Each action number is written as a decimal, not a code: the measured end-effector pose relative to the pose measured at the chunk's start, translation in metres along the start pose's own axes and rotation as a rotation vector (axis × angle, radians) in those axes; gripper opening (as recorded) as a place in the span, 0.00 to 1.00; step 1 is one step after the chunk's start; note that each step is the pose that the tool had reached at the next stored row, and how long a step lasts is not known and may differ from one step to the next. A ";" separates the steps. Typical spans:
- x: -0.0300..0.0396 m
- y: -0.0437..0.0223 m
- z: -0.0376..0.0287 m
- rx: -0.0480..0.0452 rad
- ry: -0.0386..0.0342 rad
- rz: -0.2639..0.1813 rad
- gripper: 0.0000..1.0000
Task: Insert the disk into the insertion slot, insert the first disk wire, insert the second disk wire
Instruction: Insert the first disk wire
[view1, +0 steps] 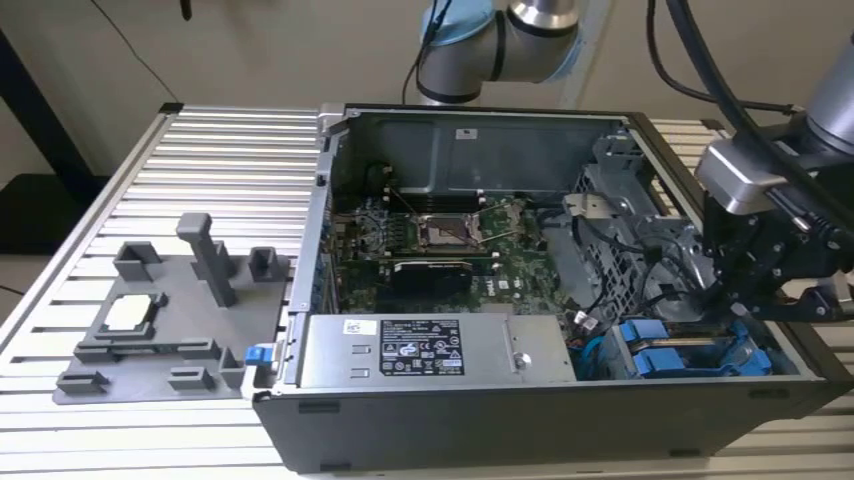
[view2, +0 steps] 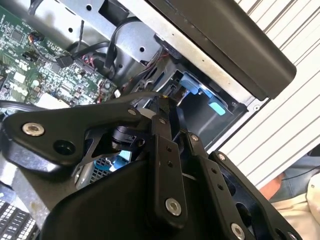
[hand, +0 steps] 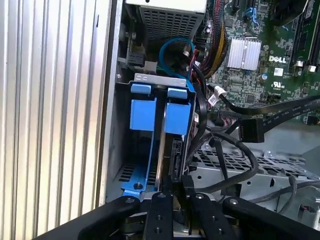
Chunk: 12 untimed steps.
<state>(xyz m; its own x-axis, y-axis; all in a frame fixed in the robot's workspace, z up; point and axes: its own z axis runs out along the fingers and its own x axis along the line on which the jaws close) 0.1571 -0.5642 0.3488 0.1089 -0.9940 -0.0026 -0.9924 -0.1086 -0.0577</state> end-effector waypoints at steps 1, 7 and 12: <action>-0.0004 0.0000 0.0008 0.0001 -0.0001 0.001 0.19; -0.0010 0.0002 0.0051 0.0004 0.0007 0.009 0.19; -0.0010 0.0003 0.0077 0.0004 0.0020 0.026 0.19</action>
<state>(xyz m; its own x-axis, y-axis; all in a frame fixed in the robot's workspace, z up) 0.1571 -0.5632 0.3411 0.0826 -0.9966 -0.0021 -0.9949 -0.0824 -0.0580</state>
